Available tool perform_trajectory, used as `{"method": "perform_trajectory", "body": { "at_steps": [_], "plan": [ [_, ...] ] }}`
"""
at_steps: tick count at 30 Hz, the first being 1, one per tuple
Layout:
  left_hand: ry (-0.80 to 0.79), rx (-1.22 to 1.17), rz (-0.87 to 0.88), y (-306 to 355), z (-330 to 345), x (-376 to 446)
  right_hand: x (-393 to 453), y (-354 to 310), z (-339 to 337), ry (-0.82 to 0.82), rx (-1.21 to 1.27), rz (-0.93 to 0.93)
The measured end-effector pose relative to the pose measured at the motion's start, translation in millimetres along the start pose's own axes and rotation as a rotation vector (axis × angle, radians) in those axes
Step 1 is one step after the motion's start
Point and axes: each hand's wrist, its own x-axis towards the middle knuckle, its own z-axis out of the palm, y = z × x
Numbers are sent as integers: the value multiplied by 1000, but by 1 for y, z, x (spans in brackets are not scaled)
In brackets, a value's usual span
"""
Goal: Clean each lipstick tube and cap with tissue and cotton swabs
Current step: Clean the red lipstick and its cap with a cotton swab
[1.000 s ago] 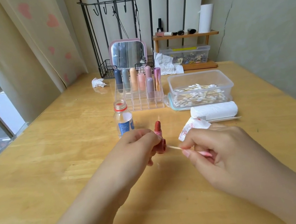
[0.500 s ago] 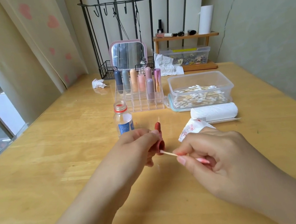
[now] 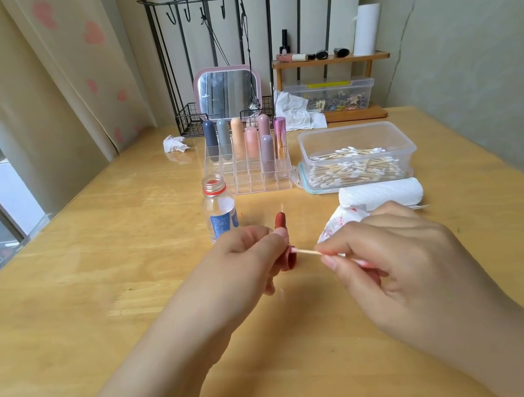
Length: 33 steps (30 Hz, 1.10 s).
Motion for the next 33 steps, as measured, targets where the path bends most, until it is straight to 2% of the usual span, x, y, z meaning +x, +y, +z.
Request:
{"method": "perform_trajectory", "body": {
  "at_steps": [3, 6, 9, 15, 20, 23, 26, 29, 33],
  "plan": [
    [10, -21, 10, 3, 1, -1, -1, 0, 3, -10, -28, 48],
    [19, -55, 54, 6, 2, -3, -3, -3, 4, -103, 84, 81],
    [-8, -68, 80, 6, 4, -5, -3, -3, 1, -110, 176, 142],
    [-48, -85, 108, 8, 3, -6, 0, -1, -1, -77, 5, 143],
    [-36, -65, 136, 5, 3, -4, -1, -3, -3, -169, 123, 92],
    [-36, -25, 140, 2, 4, -3, 1, -2, -4, -121, 34, 132],
    [-20, -11, 161, 2, 2, -2, 0, -4, 0, -156, -38, 157],
    [3, -10, 168, 3, 1, -3, -2, -6, 0, -265, 143, 217],
    [158, 25, 105, 1, -9, 4, -1, 7, 0, -230, 290, 420]
  ]
}}
